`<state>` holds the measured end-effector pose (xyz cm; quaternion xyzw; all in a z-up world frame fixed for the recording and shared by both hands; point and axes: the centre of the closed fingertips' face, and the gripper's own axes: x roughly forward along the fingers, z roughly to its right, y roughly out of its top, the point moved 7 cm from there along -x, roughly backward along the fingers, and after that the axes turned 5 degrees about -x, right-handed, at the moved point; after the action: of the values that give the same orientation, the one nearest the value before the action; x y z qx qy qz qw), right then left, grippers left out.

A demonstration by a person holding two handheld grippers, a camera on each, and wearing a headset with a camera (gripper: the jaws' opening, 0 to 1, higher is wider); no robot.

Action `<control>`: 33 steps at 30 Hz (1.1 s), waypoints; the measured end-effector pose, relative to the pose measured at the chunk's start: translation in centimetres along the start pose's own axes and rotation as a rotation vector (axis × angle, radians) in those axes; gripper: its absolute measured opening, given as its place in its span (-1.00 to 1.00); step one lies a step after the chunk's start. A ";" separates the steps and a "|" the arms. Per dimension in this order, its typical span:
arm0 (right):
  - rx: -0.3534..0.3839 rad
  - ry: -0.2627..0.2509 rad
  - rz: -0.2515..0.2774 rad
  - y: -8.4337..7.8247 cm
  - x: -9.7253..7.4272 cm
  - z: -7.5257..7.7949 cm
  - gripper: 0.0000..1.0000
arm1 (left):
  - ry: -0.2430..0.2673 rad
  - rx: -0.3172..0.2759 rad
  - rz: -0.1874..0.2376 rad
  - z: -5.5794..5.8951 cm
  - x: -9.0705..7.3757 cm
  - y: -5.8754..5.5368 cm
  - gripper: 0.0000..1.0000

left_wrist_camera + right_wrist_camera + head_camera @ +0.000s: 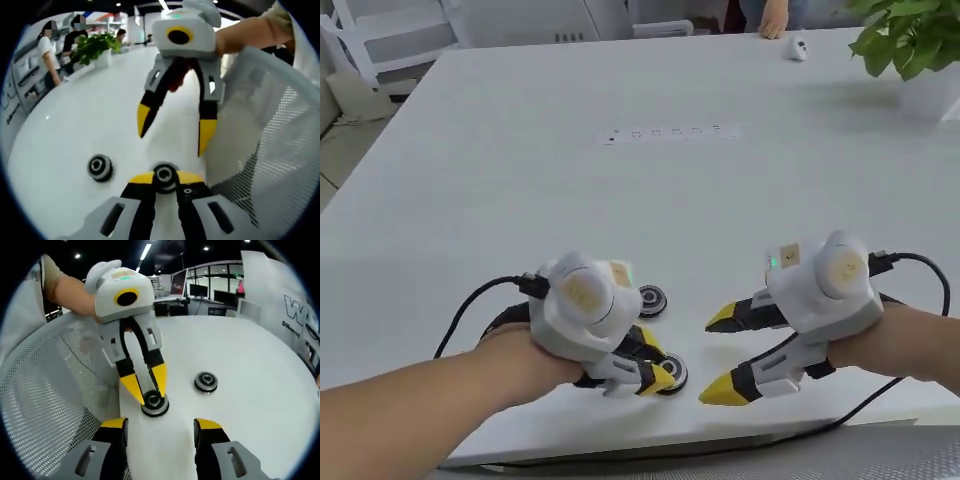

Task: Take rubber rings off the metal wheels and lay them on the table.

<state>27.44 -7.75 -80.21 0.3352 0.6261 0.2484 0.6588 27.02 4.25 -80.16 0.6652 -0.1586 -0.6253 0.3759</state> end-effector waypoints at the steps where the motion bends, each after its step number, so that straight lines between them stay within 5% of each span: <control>1: 0.000 0.003 0.001 0.1 0.1 0.0 0.03 | 0.000 -0.001 0.001 0.0 0.0 0.0 -0.68; 21: -0.058 0.066 -0.003 1.6 2.0 -0.4 -0.16 | 0.028 -0.007 -0.007 -0.1 -0.6 -0.5 -0.73; 33: -0.010 0.091 0.000 1.3 3.2 -0.5 -0.31 | 0.037 -0.026 0.004 -0.1 -0.6 -0.6 -0.73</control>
<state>27.37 -4.46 -81.28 0.3201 0.6542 0.2665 0.6313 26.87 5.09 -80.11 0.6714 -0.1450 -0.6140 0.3887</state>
